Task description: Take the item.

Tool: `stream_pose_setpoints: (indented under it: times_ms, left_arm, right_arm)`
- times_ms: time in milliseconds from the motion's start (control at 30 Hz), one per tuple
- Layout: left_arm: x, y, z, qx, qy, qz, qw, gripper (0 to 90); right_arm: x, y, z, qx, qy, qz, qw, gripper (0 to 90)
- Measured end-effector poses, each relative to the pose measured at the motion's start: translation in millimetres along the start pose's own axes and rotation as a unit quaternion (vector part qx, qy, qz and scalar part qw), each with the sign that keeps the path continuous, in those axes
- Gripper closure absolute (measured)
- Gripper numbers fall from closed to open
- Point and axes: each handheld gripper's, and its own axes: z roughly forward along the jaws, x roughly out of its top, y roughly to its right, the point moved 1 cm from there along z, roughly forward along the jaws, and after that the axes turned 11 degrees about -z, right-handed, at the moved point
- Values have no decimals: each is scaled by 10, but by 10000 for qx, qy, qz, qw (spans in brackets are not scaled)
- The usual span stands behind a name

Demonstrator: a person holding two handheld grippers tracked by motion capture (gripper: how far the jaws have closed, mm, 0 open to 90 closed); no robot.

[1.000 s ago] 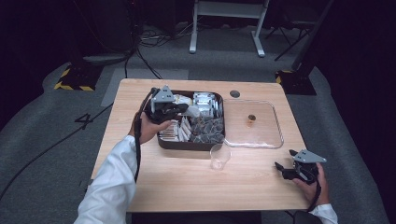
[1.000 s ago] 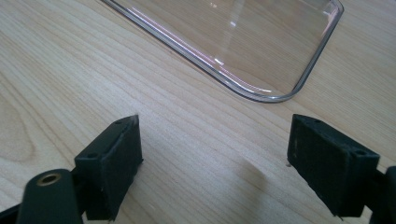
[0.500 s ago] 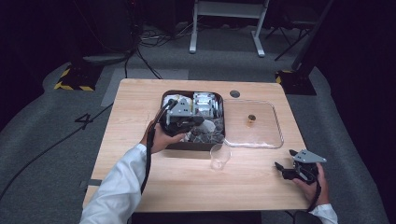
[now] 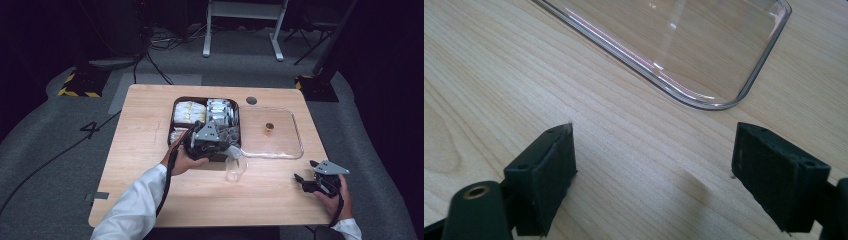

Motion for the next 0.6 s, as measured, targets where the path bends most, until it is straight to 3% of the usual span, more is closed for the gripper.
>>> stream_pose_setpoints:
  times_ms: [233,400,567,600]
  left_arm:
    - [-124,38,224,-91,-295,-6,9995,873]
    - [-168,29,308,-98,-366,-56,9993,862]
    - [-190,55,391,-88,-498,-73,9987,809]
    - [-187,62,405,-73,-509,-61,9987,766]
  right_arm:
    - [0,-1,0,-3,0,0,10000,181]
    - [0,0,0,-1,-1,-1,10000,181]
    - [0,-1,0,-3,-1,0,10000,181]
    - [1,0,0,-8,4,-11,10000,181]
